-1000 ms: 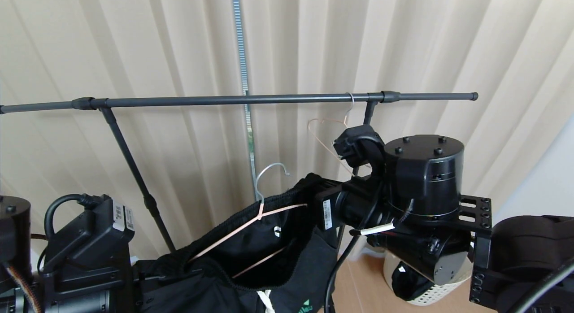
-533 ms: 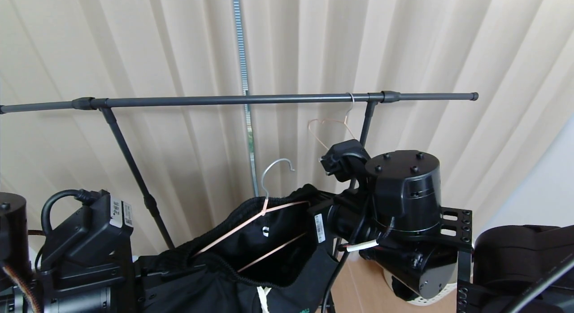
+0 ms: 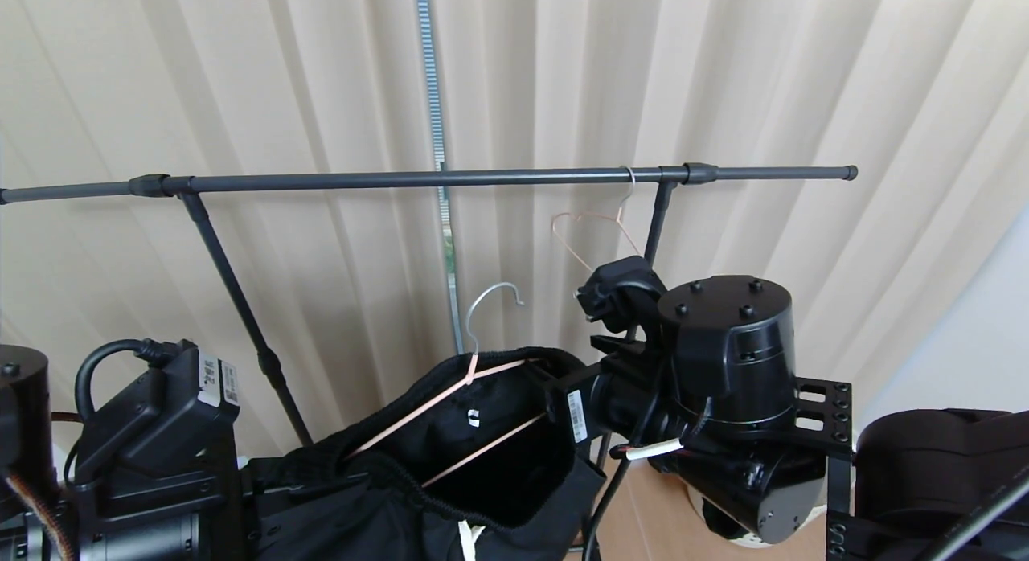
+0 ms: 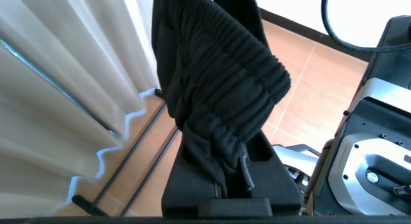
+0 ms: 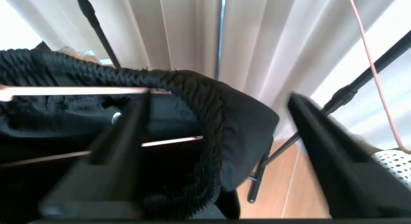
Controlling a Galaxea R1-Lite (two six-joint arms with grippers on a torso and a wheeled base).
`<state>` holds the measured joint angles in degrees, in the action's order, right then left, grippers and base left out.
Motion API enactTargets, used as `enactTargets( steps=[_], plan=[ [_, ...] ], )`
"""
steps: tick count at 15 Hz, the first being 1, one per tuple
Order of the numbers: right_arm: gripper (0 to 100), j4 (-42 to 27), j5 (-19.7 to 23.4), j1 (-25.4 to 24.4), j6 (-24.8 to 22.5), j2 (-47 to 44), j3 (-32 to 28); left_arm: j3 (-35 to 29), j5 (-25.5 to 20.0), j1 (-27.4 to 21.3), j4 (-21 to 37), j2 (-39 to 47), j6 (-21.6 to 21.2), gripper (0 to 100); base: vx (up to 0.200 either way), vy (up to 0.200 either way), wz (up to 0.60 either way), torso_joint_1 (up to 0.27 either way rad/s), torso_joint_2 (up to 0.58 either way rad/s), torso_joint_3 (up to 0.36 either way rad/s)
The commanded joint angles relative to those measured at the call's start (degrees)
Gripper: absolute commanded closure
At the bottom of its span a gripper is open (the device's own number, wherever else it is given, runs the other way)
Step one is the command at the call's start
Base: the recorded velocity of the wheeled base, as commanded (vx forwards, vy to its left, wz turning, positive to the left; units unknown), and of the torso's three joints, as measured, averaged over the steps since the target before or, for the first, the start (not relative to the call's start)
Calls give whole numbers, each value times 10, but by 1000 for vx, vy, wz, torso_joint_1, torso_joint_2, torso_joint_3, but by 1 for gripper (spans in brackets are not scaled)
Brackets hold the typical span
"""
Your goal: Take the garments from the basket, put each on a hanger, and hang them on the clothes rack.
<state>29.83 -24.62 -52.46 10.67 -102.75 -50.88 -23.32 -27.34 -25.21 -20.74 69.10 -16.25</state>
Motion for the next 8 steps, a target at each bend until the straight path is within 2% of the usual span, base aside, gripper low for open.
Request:
enactTargets(
  steps=[1,4,8],
  plan=[
    [0,0,3,0,-7,21,9,0,-1,0,-1,1,0,100,0,0,0,0,0,0],
    [0,0,7,2,-20,51,20,-1,-1,5,-1,0,0,100,0,0,0,0,0,0],
    [0,-4,110,29,-27,125,42,-1,-1,42,-19,0,1,100,0,0,0,0,0,0]
  ],
)
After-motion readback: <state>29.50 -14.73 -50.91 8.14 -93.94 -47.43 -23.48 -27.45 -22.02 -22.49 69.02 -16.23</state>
